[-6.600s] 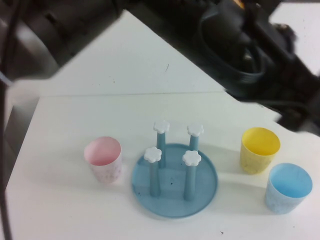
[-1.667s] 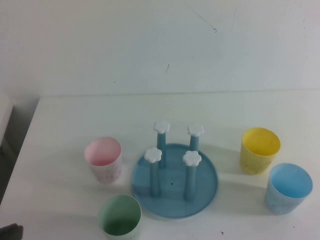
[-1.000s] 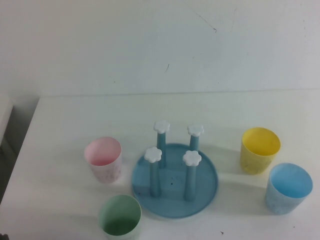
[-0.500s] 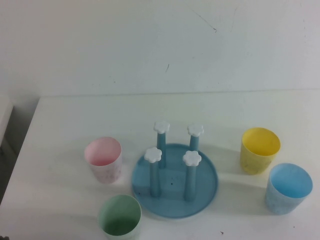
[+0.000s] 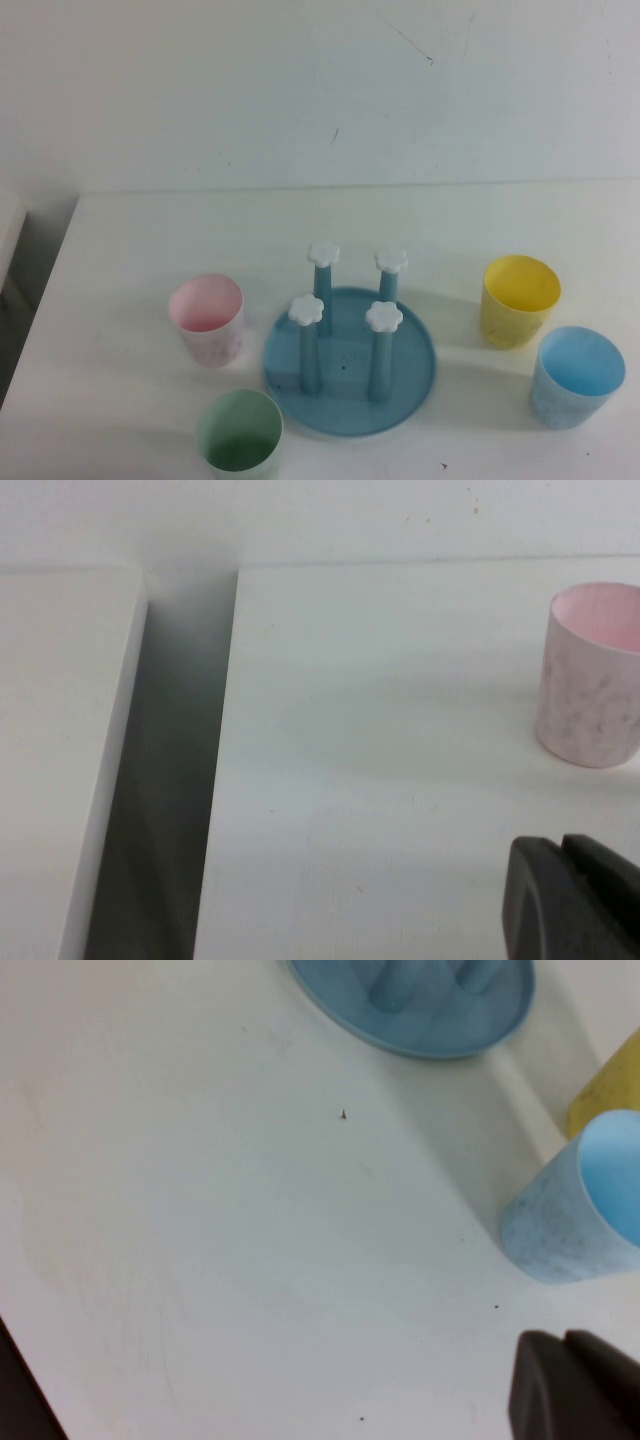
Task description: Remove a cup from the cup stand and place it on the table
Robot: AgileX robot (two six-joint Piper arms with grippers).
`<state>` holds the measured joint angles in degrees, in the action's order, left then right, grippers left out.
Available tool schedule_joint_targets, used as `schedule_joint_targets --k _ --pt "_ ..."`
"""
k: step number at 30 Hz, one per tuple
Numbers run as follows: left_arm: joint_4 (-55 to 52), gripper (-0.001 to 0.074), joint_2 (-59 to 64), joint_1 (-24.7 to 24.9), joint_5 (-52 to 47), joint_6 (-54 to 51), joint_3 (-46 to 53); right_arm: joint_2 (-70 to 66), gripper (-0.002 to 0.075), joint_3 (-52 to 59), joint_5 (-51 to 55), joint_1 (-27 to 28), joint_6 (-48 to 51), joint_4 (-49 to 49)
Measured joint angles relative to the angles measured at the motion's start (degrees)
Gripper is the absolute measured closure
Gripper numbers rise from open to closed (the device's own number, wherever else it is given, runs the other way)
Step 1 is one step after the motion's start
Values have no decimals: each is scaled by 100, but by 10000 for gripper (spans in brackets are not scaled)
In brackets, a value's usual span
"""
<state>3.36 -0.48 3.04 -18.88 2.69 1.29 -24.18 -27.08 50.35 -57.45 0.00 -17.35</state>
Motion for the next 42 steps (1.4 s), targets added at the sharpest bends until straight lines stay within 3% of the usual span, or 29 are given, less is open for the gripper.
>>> schedule_joint_targets --k 38,42 --pt "0 737 0 -2 -22 -66 0 0 727 0 0 0 0 0" --pt "0 737 0 -2 -22 -66 0 0 727 0 64 0 382 -127"
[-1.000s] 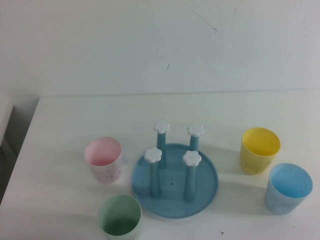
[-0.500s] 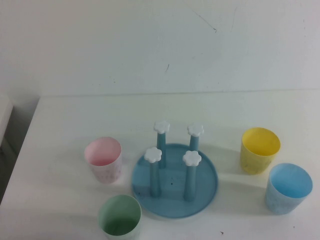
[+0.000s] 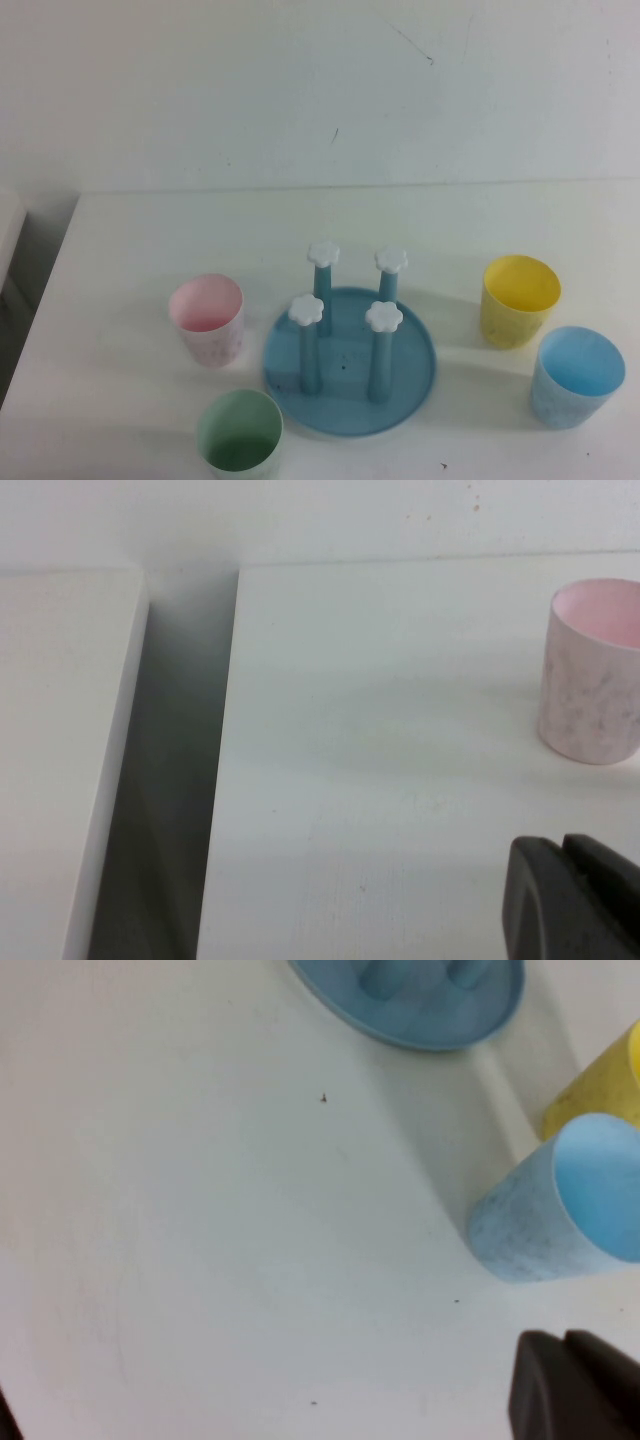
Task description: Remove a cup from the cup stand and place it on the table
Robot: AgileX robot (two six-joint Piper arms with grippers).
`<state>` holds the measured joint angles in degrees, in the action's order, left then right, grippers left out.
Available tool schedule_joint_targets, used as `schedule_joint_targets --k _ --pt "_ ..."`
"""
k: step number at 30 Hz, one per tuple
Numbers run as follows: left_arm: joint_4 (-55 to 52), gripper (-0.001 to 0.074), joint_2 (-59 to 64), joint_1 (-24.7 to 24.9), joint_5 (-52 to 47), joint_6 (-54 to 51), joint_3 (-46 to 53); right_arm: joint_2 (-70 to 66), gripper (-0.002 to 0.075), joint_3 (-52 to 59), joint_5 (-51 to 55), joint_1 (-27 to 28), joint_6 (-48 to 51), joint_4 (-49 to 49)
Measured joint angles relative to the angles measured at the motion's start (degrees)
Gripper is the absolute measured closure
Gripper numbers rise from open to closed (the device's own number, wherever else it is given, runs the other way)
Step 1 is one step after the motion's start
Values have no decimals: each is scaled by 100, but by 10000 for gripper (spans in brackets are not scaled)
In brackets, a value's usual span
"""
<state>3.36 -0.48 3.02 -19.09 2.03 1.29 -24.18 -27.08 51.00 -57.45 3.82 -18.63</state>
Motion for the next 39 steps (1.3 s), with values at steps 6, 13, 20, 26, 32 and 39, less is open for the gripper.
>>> schedule_joint_targets --k 6,13,20,26,32,39 --pt "0 737 0 0 0 0 0 0 728 0 -507 118 144 -330" --pt "0 737 0 0 0 0 0 116 728 320 -2035 1791 156 -255" --pt "0 737 0 0 0 0 0 826 728 1373 -3967 3916 255 226" --pt "0 737 0 0 0 26 0 1887 728 2001 -4008 5296 576 879" --pt "0 737 0 0 0 26 0 2470 728 2708 -4008 6457 603 1575" --pt "0 738 0 0 0 26 0 2486 728 2867 -3125 6714 859 1651"
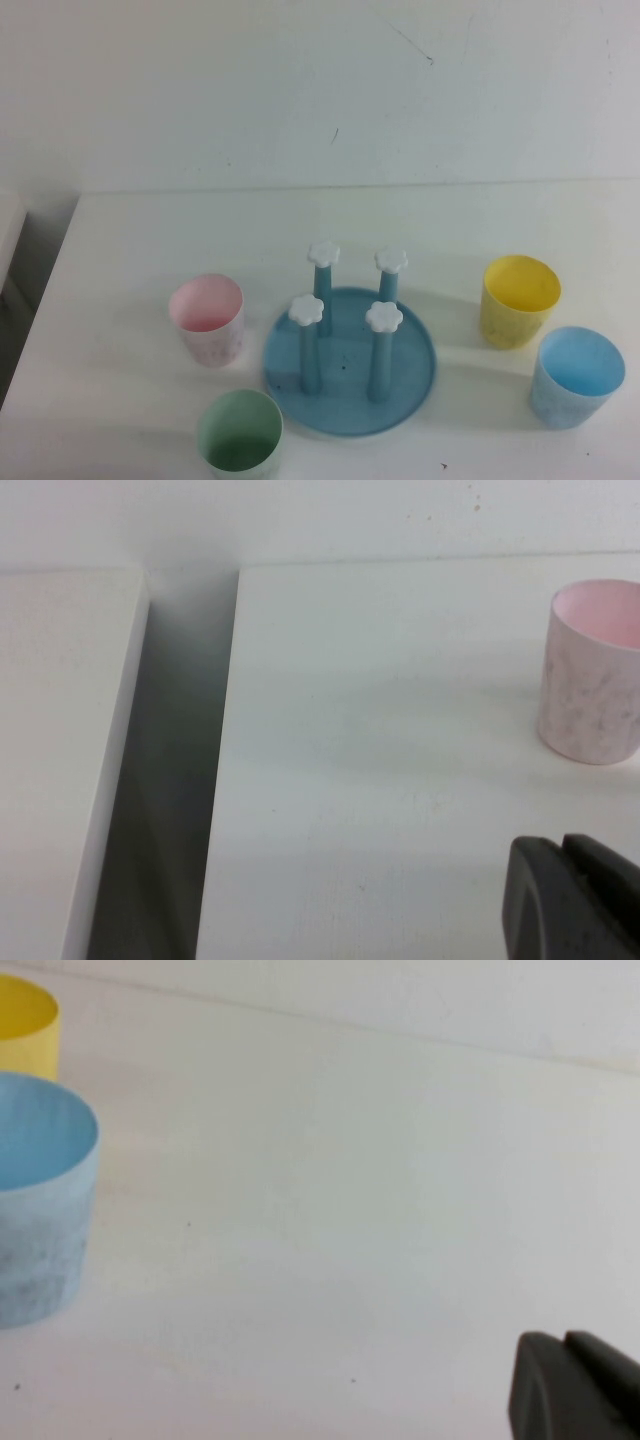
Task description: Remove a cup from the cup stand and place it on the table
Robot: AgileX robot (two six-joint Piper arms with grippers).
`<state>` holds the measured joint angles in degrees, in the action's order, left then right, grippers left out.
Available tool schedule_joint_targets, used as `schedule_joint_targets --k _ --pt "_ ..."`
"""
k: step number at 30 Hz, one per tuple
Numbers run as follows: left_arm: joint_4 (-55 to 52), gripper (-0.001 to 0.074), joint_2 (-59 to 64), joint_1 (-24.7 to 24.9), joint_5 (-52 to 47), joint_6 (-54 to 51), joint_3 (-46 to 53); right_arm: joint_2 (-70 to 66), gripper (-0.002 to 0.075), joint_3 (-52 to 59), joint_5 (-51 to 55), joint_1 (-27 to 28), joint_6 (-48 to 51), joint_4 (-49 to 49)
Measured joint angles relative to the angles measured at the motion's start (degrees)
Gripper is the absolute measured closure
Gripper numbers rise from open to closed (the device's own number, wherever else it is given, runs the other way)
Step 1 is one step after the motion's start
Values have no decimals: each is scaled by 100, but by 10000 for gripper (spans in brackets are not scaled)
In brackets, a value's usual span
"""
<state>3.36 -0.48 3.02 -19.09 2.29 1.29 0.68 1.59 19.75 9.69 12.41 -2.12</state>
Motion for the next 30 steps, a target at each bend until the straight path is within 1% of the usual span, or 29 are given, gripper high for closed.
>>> schedule_joint_targets --k 4,8,11,21,26,30 --pt "0 738 0 0 0 0 0 0 728 0 54 -258 -82 -56" --pt "0 738 0 0 0 0 0 0 728 0 59 -305 -566 -131" --pt "0 738 0 0 0 0 0 0 728 0 59 -305 -747 -145" --pt "0 738 0 0 0 -22 0 0 728 0 59 -330 -968 -159" --pt "0 738 0 0 0 -22 0 0 728 0 59 -547 -993 -163" --pt "0 738 0 0 0 -22 0 0 728 0 59 -570 -993 -163"
